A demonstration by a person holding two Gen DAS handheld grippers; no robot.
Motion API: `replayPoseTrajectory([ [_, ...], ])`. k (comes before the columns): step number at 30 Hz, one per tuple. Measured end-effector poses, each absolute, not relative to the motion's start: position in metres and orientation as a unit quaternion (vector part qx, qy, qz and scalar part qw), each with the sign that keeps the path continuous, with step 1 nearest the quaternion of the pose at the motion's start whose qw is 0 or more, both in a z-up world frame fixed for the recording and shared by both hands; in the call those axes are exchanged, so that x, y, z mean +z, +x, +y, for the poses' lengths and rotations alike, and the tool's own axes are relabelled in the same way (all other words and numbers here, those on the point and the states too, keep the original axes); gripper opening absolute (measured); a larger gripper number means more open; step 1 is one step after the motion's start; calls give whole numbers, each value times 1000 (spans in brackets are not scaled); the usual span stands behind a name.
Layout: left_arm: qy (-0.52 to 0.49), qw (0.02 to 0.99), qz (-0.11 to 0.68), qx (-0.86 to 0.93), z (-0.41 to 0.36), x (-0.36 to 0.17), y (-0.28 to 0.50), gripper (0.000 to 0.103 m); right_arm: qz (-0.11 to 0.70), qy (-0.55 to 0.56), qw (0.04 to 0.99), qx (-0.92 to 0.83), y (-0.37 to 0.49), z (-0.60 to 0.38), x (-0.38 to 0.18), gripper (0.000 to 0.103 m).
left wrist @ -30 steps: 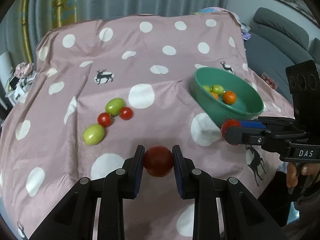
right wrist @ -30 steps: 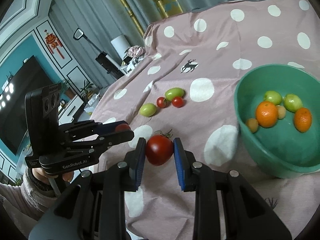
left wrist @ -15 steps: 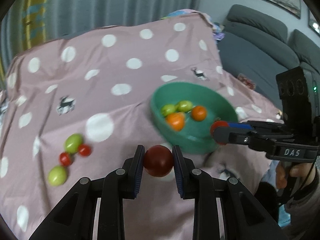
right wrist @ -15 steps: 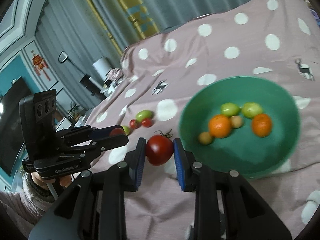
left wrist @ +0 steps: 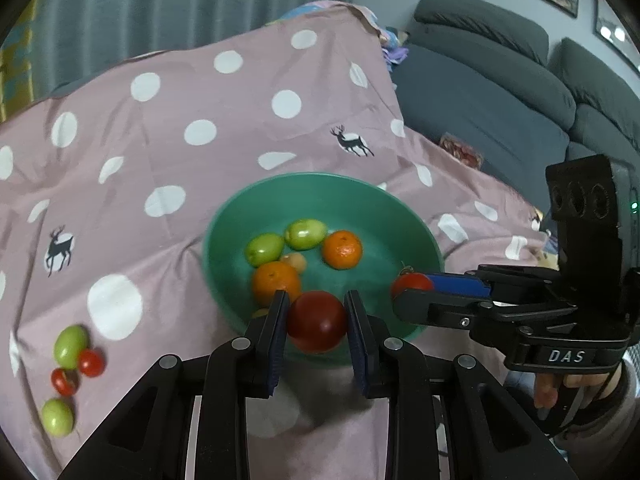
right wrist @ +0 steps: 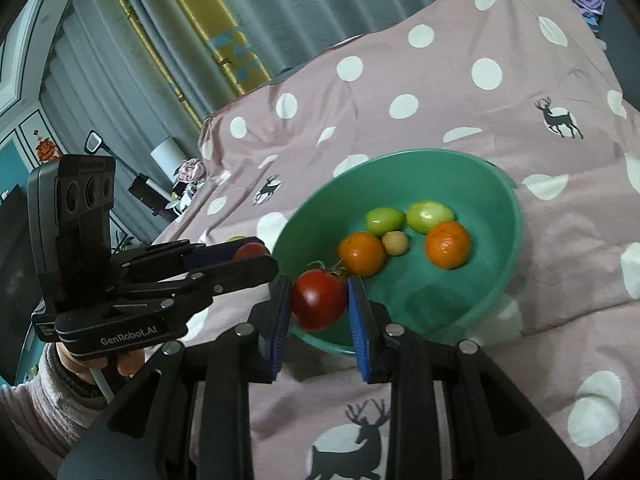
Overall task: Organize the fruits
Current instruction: 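Carry both red tomatoes over the green bowl, then open both tools to drop the red tomatoes into the bowl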
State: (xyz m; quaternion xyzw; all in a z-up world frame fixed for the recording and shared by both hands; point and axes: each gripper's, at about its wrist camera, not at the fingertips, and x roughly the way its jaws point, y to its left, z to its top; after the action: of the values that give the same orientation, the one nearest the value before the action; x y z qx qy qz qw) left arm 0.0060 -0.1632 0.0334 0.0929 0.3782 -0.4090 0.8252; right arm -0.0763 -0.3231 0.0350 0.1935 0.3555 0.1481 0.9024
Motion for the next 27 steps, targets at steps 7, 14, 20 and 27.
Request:
replayPoseTrajectory([
  [7,112,822,386,-404,-177,23,10,28,359,187,905,134,-77,-331,29,29],
  [14,120,819,394,-399,-183,14,12,28,363,181,905,131,-75,-331,25,29],
  [20,124,819,398,-394,-185,10,14,28,367,174,904,129,-72,-329,22,29],
  [27,119,820,402,-390,-183,6,17,28,369,169,905,127,-72,-326,22,30],
])
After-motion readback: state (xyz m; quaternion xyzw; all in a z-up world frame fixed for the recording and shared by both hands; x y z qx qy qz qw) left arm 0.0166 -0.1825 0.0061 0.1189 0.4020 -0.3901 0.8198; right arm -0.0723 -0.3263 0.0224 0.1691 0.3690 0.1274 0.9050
